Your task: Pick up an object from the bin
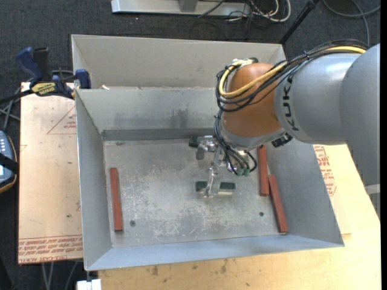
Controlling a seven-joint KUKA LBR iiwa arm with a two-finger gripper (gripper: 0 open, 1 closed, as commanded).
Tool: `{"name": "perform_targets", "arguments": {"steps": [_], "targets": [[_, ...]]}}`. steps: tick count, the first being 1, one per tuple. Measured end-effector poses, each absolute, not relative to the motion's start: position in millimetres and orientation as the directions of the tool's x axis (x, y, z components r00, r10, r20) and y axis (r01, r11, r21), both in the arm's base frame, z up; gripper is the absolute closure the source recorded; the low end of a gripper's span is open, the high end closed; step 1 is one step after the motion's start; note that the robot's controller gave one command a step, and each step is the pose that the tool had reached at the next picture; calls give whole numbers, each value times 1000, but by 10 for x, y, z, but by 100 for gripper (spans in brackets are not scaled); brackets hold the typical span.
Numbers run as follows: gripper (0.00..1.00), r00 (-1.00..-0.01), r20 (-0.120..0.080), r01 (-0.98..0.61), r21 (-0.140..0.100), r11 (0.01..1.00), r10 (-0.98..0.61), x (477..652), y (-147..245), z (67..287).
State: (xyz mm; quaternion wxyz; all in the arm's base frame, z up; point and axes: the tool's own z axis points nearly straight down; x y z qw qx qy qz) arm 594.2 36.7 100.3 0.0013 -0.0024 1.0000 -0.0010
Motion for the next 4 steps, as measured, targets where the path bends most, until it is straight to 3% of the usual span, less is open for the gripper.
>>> {"name": "perform_targets", "arguments": {"steps": [1, 2, 3, 4], "targets": [[0, -993, 2, 121, 3, 993, 121, 5852, 146, 904], [100, -996, -4, 93, 3, 996, 93, 5956, 307, 711], [100, -996, -4, 94, 3, 996, 94, 5956, 306, 711], [100, -1000, -9, -3, 0, 1000, -3, 5953, 116, 2393]]}}
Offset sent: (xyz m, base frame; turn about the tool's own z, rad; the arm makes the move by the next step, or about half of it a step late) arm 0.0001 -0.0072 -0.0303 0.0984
